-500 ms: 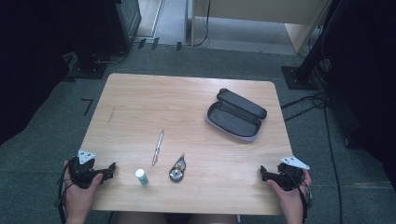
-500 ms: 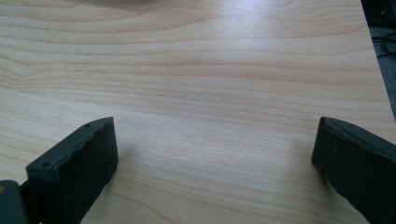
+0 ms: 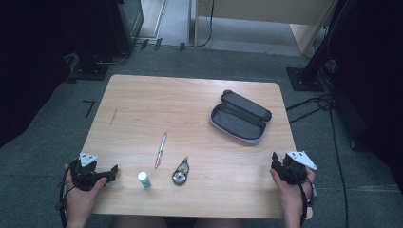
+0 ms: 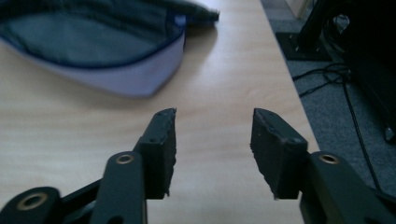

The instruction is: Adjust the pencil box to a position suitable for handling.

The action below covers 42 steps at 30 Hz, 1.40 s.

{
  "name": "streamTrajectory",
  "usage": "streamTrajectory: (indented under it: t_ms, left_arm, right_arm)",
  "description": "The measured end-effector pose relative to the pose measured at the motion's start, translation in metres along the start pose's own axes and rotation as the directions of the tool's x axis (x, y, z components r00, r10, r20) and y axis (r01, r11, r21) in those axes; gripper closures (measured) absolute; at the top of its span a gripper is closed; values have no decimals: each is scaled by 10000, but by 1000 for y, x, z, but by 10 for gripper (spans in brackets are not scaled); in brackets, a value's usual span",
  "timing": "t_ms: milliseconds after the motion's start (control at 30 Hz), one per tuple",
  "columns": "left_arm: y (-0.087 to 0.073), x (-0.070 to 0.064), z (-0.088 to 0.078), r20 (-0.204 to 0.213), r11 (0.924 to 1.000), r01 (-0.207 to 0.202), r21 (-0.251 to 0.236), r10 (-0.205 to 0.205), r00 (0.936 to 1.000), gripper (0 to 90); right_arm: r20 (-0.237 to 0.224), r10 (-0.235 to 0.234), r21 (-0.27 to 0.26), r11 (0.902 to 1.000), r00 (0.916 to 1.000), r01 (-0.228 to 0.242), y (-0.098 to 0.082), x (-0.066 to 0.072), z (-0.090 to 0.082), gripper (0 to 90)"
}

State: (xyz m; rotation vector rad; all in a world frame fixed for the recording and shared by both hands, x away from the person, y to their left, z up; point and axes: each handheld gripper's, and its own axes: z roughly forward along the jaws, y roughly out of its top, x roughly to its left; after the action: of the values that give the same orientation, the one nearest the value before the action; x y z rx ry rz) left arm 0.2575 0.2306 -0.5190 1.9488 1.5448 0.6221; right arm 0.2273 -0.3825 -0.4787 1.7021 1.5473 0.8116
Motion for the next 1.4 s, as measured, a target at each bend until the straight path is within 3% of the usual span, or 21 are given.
streamTrajectory:
  t_ms: [67,167,233,500,700,833,1000,1067,1233,1400]
  left_arm:
    - [0,0,0,1,10000,0,0,0,10000,0]
    - [0,0,0,0,10000,0,0,0,10000,0]
    - [0,0,0,0,10000,-1,-1,1,10000,0]
    - [0,0,0,0,10000,4,-4,-4,10000,0]
    - [0,0,0,0,10000,1,-1,-1,10000,0]
    - [0,0,0,-1,10000,-11,10,11,10000,0]
    - [0,0,0,0,10000,-13,9,13,10000,0]
    - [0,0,0,-5,10000,-12,-3,12,10000,0]
    - [0,0,0,-3,10000,-8,-3,8,10000,0]
    - [0,0,0,-3,10000,-9,-2,9,10000,0]
  right_arm:
    - [27,150,-218,9996,9999,-149,9,3,0,545]
    - [-683,392,-225,9989,9969,-408,22,4,5,567]
    - [-798,551,-307,9979,9953,-577,28,7,10,582]
    - [-783,1009,136,9949,9918,-1001,50,22,37,636]
    - [-494,951,660,9936,9942,-917,61,27,58,645]
    - [-515,1546,1057,9832,9866,-1485,71,24,74,650]
    - [-178,1763,1461,9742,9842,-1719,77,23,90,623]
    - [-342,1947,1528,9703,9803,-1874,78,23,96,625]
    - [-84,1881,1894,9647,9821,-1832,80,25,109,628]
    - [91,2384,2136,9483,9711,-2347,77,24,121,615]
